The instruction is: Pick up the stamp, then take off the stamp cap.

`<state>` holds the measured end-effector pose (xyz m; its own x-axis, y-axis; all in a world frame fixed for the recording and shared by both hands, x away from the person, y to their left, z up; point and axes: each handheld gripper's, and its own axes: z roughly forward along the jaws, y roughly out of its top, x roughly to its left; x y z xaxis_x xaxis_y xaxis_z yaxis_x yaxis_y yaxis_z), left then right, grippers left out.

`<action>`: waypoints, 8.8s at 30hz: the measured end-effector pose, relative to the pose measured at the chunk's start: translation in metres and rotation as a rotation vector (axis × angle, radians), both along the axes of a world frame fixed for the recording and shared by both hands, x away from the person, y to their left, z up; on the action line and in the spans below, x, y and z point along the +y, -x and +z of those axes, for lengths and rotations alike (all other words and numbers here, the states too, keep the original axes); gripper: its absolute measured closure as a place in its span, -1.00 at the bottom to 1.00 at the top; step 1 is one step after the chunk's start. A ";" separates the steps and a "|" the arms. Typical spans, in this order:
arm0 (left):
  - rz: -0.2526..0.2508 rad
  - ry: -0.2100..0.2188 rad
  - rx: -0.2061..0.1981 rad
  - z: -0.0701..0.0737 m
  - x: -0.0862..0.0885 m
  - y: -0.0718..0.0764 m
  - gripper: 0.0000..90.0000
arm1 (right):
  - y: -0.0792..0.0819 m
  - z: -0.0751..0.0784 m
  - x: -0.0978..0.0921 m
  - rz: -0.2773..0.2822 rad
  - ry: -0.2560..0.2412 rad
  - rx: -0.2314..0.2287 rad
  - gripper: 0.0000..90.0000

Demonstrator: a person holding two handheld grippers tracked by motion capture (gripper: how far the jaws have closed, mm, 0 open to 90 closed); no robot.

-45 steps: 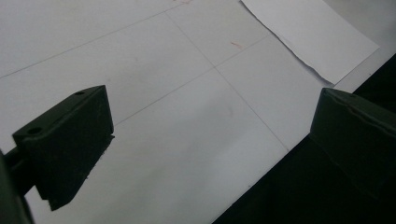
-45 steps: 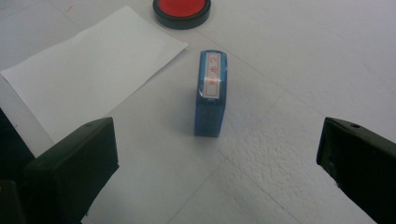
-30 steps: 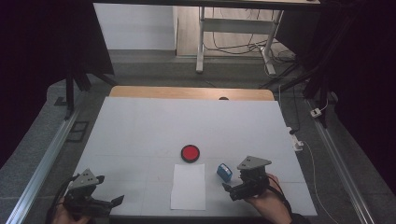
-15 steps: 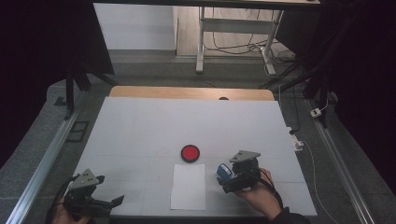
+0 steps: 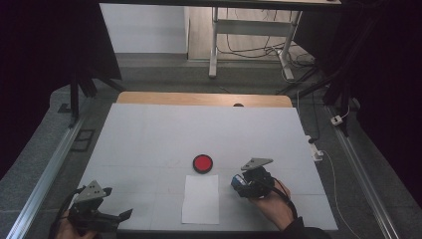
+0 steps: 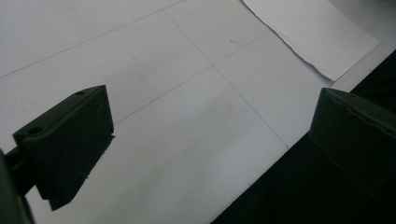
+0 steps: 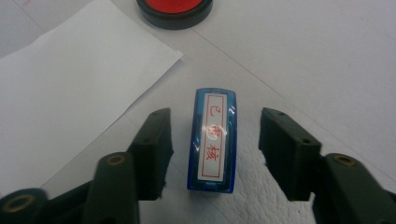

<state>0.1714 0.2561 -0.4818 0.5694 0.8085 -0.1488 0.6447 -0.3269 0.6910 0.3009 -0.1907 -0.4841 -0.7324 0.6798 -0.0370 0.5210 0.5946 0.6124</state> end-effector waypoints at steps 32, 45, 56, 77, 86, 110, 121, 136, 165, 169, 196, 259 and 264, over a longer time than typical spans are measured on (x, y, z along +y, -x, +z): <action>-0.007 -0.008 -0.001 0.000 -0.001 0.000 -1.00 | 0.002 0.011 0.000 0.047 -0.010 -0.007 0.57; 0.001 -0.007 -0.004 0.000 -0.001 0.000 -1.00 | 0.005 0.022 -0.003 0.134 -0.088 -0.018 0.58; -0.002 -0.016 0.006 0.000 -0.002 0.000 -1.00 | 0.010 0.041 0.001 0.220 -0.152 -0.054 0.58; -0.009 -0.032 0.004 0.000 -0.004 0.000 -1.00 | 0.007 0.060 0.022 0.384 -0.244 -0.050 0.58; -0.009 -0.041 0.001 -0.001 -0.004 0.000 -1.00 | 0.018 0.066 0.035 0.440 -0.266 -0.061 0.58; -0.118 0.028 -0.040 0.010 -0.014 -0.004 -1.00 | 0.023 0.072 0.032 0.456 -0.285 -0.053 0.58; -0.220 0.028 -0.060 0.009 -0.031 -0.013 -1.00 | 0.024 0.077 0.029 0.469 -0.293 -0.058 0.58; -0.300 0.070 -0.059 0.010 -0.053 -0.030 -1.00 | 0.027 0.080 0.030 0.494 -0.301 -0.054 0.58; -0.544 0.134 -0.037 0.016 -0.117 -0.078 -1.00 | 0.026 0.086 0.025 0.486 -0.354 -0.053 0.57; -0.572 0.144 -0.034 0.014 -0.124 -0.084 -0.99 | 0.026 0.086 0.026 0.499 -0.352 -0.051 0.57; -0.855 0.148 -0.096 0.005 -0.176 -0.101 -0.46 | 0.029 0.076 0.035 0.577 -0.358 0.007 0.58; -0.980 0.282 -0.145 0.008 -0.161 -0.105 0.54 | 0.031 0.078 0.035 0.621 -0.433 0.037 0.59; -0.974 0.273 -0.126 0.008 -0.161 -0.106 0.54 | 0.032 0.078 0.036 0.625 -0.410 0.017 0.59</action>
<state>0.2771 0.0948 -0.4743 0.9859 -0.0679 -0.1528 0.1002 -0.4916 0.8651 0.2686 -0.1545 -0.4062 -0.9851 0.0935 0.1446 0.1721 0.5084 0.8437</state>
